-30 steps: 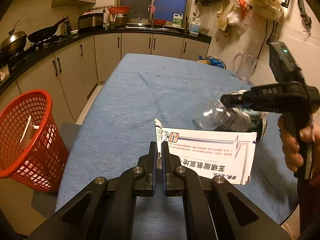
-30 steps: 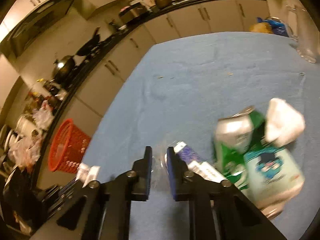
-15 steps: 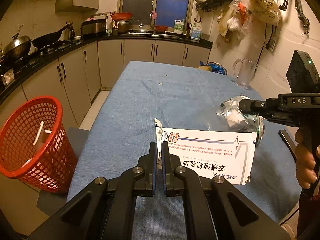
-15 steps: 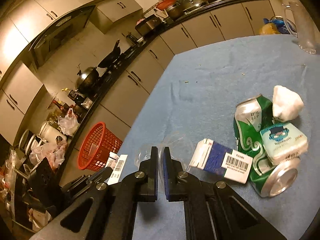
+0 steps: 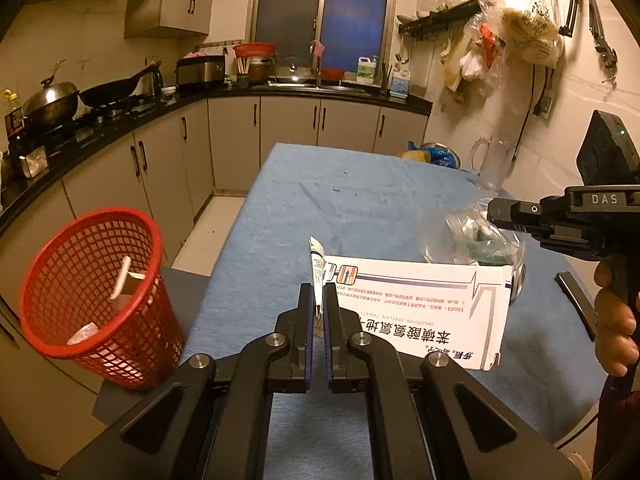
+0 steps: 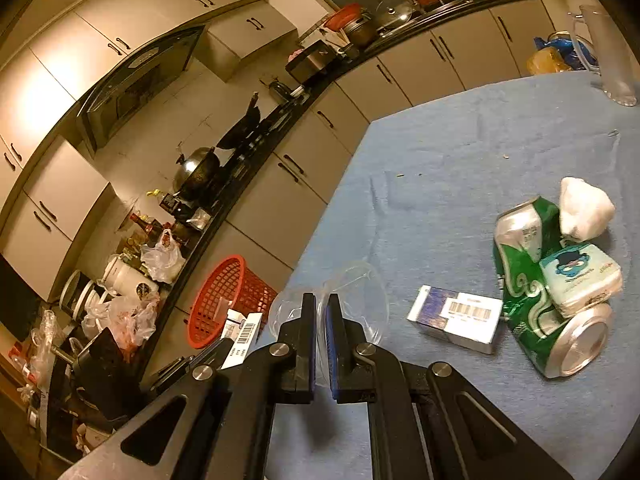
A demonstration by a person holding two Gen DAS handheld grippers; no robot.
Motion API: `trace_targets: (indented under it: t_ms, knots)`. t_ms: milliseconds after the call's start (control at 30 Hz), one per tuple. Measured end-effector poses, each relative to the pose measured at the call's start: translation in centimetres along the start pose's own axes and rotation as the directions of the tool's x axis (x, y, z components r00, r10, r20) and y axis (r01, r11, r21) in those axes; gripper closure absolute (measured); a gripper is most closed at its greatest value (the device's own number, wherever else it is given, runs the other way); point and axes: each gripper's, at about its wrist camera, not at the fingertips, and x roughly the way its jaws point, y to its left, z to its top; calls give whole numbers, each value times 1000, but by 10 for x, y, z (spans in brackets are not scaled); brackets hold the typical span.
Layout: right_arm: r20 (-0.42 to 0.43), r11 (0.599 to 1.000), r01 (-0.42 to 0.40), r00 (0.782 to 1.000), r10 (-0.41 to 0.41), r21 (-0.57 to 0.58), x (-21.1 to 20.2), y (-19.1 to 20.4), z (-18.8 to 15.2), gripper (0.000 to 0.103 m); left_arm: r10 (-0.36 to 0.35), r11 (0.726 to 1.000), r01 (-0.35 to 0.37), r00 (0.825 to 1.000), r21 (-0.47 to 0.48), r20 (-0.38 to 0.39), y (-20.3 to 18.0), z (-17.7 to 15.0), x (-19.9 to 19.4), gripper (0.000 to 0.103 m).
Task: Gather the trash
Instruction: 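Carry the paper box and plastic cup over the red wastebasket with both tools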
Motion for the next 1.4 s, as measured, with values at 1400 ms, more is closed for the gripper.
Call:
trace_targets:
  t_ms: [1400]
  knots:
    - [-243,965,-160,964,108,-208,235,205,16,97,461,883,-462,887,-80,-31,219,-1,-20,99]
